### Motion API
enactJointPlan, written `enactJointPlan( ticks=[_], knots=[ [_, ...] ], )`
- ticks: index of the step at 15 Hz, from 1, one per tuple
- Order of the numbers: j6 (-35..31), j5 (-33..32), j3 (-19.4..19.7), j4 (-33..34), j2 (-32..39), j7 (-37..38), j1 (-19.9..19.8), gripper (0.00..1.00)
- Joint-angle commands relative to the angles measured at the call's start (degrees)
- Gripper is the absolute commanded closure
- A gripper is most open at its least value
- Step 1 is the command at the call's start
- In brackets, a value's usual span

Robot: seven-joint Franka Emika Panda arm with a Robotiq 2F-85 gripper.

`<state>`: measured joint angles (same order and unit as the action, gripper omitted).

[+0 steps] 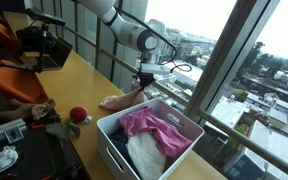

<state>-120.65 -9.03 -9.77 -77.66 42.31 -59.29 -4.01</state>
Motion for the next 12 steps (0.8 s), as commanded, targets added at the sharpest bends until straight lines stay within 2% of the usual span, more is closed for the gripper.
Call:
enactJointPlan(
  ticks=[1,7,9,12],
  knots=[
    [3.1,1.74,0.97,-2.73,-8.53,-3.96,-1.67,0.99],
    [7.29,5.27,2.91,0.76,-18.43,-11.91,-5.36,0.99],
    [9.09,6.89,4.21,4.28,-20.36,-14.84,-6.32,0.99],
    [12.87,9.05,6.43,13.13,-20.66,-18.44,-7.71,0.99]
  ],
)
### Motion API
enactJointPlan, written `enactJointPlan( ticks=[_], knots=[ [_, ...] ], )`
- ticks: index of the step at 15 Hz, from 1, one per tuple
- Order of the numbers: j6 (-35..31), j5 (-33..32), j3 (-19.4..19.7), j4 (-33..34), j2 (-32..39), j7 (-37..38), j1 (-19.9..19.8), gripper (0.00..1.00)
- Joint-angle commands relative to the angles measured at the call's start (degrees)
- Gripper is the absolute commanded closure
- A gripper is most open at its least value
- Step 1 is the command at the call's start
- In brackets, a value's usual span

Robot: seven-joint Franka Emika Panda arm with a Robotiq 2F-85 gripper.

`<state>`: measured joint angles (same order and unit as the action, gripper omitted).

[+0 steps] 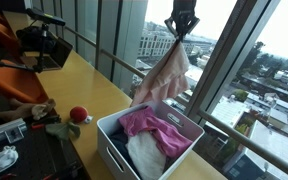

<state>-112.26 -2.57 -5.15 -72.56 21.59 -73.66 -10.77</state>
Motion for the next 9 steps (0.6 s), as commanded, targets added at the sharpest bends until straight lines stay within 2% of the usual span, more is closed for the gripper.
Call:
enactJointPlan(
  ticks=[1,3,5,9],
  knots=[
    [5.69,3.46,2.46,11.47,0.42,-4.99,-1.48,0.99],
    [8.55,5.4,3.5,18.27,1.58,-6.85,-2.74,0.99],
    [10.11,6.82,4.17,21.87,2.47,-8.15,-3.74,0.99],
    [10.38,7.9,3.13,21.79,3.0,-9.45,-6.38,0.99]
  ],
)
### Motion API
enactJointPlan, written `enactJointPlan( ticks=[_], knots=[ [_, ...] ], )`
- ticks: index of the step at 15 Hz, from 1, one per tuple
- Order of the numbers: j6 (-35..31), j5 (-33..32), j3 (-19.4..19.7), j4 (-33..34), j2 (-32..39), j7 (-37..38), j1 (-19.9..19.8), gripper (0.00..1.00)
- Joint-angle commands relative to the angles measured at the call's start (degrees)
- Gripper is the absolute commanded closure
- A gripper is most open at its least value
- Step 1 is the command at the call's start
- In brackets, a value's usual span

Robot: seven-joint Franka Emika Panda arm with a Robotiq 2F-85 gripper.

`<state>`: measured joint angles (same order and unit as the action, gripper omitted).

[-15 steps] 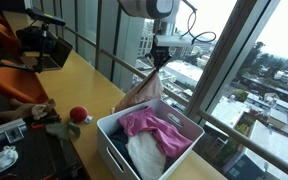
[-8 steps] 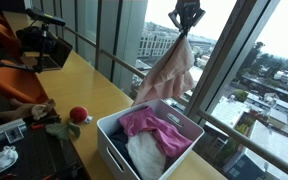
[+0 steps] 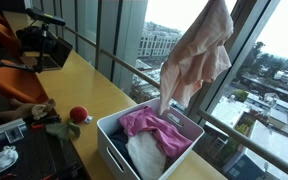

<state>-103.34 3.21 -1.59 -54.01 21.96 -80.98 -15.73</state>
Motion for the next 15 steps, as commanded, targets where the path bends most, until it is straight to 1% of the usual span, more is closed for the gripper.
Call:
enactJointPlan(
  ticks=[1,7,11,13,15],
  knots=[
    [0.94,2.28,-0.37,2.13,2.79,-2.47,-1.77,0.99],
    [-1.04,2.26,-0.26,-5.11,5.07,-4.51,-4.2,0.99],
    [-1.33,2.23,-0.69,-10.38,5.17,-5.28,-4.76,0.99],
    [-1.59,3.03,-1.43,-16.15,2.58,-5.72,-4.34,0.99],
    [-3.69,2.39,-2.18,-23.1,-0.38,-6.23,-3.24,0.99]
  ],
)
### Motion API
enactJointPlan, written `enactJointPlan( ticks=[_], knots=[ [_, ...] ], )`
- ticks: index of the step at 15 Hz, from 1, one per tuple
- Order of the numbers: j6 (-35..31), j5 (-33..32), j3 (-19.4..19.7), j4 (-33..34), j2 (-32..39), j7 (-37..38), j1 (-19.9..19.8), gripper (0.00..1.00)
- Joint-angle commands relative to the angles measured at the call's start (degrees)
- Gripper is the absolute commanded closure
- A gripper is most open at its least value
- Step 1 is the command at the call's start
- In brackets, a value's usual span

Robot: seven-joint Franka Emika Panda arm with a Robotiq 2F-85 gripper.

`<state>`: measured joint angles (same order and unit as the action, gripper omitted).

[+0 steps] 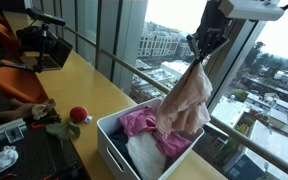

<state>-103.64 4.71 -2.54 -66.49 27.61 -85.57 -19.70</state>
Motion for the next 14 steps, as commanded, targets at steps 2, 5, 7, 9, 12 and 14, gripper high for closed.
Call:
enactJointPlan(
  ticks=[2,5,7,9,12,14],
  knots=[
    [-4.96,0.51,-1.88,-15.95,-7.9,-1.91,1.25,0.99],
    [-6.35,1.11,0.66,-21.72,-9.51,-2.59,3.22,0.99],
    [-6.88,0.98,1.61,-24.64,-10.14,-2.78,3.48,0.99],
    [-7.66,0.85,2.4,-26.98,-10.59,-2.99,3.55,0.99],
    [-8.73,0.66,3.29,-30.34,-11.21,-3.47,3.8,0.99],
    [-8.91,0.14,3.56,-32.42,-11.76,-3.21,4.23,0.72]
  ],
)
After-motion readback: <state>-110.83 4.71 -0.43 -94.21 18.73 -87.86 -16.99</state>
